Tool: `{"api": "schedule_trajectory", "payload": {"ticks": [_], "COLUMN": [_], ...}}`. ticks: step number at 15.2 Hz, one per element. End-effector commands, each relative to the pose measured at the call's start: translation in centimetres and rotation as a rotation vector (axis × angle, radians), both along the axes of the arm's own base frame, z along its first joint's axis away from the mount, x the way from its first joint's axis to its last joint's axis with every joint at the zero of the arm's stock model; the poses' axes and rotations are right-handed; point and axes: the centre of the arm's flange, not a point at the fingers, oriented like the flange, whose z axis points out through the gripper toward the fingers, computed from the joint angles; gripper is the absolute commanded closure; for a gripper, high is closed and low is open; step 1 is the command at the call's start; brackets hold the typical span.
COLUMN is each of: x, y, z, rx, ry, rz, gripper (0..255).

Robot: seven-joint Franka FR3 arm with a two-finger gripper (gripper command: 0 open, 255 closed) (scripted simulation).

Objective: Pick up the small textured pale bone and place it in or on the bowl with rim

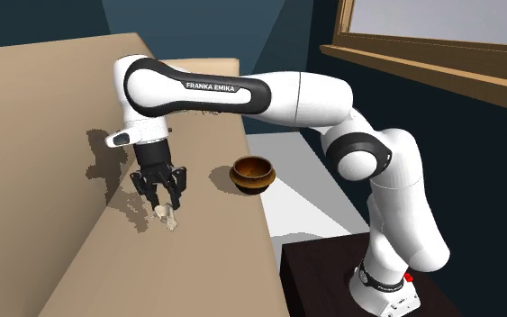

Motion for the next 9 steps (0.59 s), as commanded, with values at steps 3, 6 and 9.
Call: {"api": "schedule_trajectory", "payload": {"ticks": [3,6,9], "x": [0.0,0.0,0.0], "y": [0.1,0.1,0.1], "z": [2.1,3.7,5.3], "rx": [0.000,0.000,0.000], "ry": [0.001,0.001,0.001], "rz": [0.000,0.000,0.000], "gripper": [255,255,255]}}
